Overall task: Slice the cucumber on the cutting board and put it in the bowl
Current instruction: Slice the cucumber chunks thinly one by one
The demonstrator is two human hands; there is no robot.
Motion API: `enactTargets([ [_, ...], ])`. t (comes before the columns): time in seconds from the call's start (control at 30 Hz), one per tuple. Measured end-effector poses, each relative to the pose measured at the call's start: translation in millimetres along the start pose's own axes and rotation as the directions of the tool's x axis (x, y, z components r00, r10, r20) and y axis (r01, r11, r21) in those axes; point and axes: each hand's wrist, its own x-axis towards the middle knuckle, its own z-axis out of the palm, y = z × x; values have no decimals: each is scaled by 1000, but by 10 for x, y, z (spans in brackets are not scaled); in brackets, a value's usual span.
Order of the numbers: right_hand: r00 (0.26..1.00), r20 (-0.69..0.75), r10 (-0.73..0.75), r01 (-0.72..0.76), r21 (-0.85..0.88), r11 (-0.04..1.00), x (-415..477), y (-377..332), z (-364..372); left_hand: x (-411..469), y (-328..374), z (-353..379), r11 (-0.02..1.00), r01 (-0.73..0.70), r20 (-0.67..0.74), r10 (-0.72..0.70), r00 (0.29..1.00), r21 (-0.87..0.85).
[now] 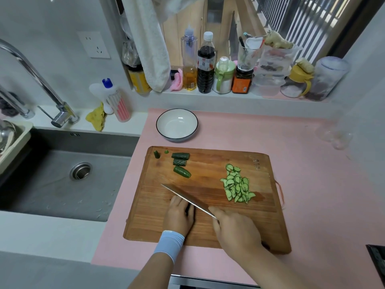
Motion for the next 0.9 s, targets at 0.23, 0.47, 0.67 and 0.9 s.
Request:
enactTargets([
  [0.23,994,106,32,-42,92,995,-21,-6,-141,5,26,-13,1000,4,7,-4,1000,2],
  [0.47,979,198,52,-70,86,994,19,20,-196,17,36,-14,1000,-4,1,4,1000,-1],
  [0.67,967,237,93,-131,150,980,115,21,-84,17,29,-4,1000,5,9,-5,1000,0],
  [0.9,957,272,101,-134,103,986,279,-38,-5,1,25,-9,1000,-17,-47,17,999,1],
])
